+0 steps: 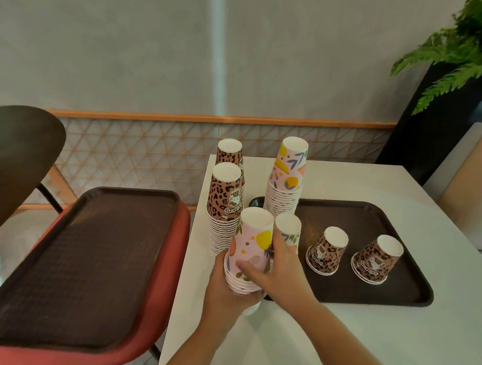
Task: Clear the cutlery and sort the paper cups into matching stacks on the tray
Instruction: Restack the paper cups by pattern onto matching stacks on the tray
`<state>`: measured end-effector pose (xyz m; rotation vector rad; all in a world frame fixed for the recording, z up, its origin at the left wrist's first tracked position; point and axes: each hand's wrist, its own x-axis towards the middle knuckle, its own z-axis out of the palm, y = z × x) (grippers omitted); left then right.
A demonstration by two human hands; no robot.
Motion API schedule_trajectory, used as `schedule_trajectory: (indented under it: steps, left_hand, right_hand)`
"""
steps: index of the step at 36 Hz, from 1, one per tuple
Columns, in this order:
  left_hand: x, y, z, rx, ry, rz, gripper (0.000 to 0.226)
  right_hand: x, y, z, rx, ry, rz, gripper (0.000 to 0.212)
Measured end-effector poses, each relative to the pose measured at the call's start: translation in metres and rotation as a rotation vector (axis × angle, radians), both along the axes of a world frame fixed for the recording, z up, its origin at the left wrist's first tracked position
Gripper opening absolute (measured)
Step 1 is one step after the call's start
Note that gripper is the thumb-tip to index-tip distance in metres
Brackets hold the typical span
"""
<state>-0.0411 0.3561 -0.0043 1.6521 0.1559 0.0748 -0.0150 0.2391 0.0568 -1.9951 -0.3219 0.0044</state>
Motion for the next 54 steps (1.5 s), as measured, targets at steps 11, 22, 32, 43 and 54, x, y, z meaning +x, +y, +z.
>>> schedule_trajectory:
  steps: [11, 22, 32, 43, 54]
  left_hand:
    - [-0.001, -0.001, 0.006, 0.02, 0.03, -0.017, 0.078]
    - [-0.002, 0.003, -0.002, 0.032, 0.078, 0.024, 0.077]
    - [0.002, 0.005, -0.001, 0.022, 0.073, 0.044, 0.076]
    - [0.003, 0.0, 0.005, 0.002, 0.054, 0.042, 0.084]
    - [0.004, -0.005, 0.017, -0.001, -0.023, -0.023, 0.085]
  right_hand:
    - [0.011, -0.006, 0.017, 0.042, -0.107, -0.109, 0.049]
    - [0.044, -0.035, 0.042, 0.125, -0.298, -0.404, 0.05]
    - [0.05, -0.04, -0.018, -0.054, -0.098, -0.36, 0.071]
    - [0.008, -0.026, 0.004, 0.067, -0.334, -0.269, 0.064]
    - [-0.001, -0.005, 0.007, -0.059, -0.003, -0.021, 0.08]
